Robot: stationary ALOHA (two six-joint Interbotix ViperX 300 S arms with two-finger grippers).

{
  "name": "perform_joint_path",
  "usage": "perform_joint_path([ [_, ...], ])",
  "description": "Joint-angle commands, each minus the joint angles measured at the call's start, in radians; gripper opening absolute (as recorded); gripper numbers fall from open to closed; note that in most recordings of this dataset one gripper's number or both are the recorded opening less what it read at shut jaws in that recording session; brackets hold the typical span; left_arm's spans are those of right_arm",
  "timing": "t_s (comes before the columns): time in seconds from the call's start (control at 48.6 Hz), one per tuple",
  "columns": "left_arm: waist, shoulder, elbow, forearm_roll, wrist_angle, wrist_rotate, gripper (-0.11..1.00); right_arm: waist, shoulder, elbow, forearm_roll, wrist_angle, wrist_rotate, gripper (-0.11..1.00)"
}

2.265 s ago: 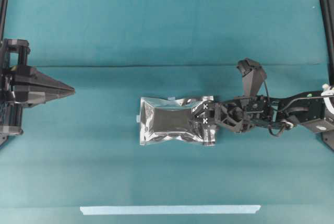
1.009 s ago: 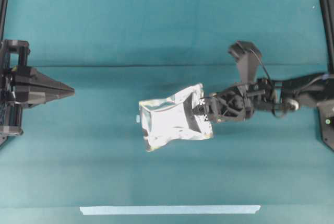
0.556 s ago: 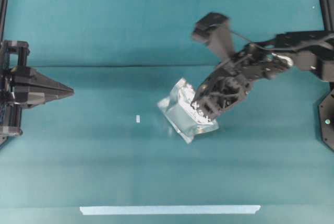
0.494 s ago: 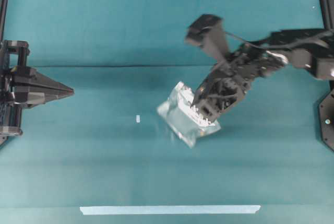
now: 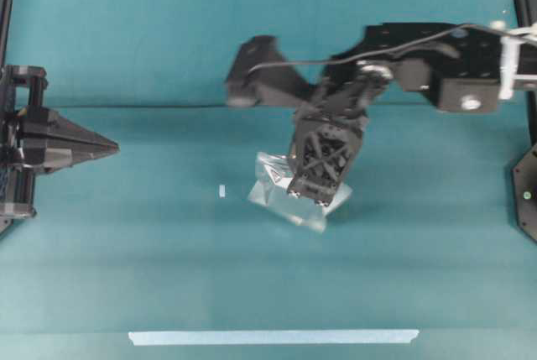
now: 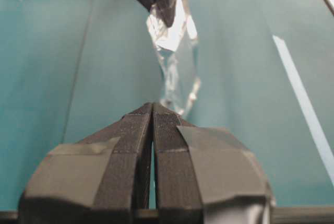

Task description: Hand over the silver zip bag and make it stand upright.

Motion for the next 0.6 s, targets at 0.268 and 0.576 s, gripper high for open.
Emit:
perform_joint_path([
  [0.268,0.002,0.005,0.008,0.002,-0.006,-0.029,-0.01,0.038,0.044,-0.133,-0.166,0.061,-0.153,0.03],
  [0.576,0.002,0.003,0.014,0.002,-0.008,-0.049,-0.01,0.061,0.071,-0.152,-0.225,0.049,-0.202,0.03],
])
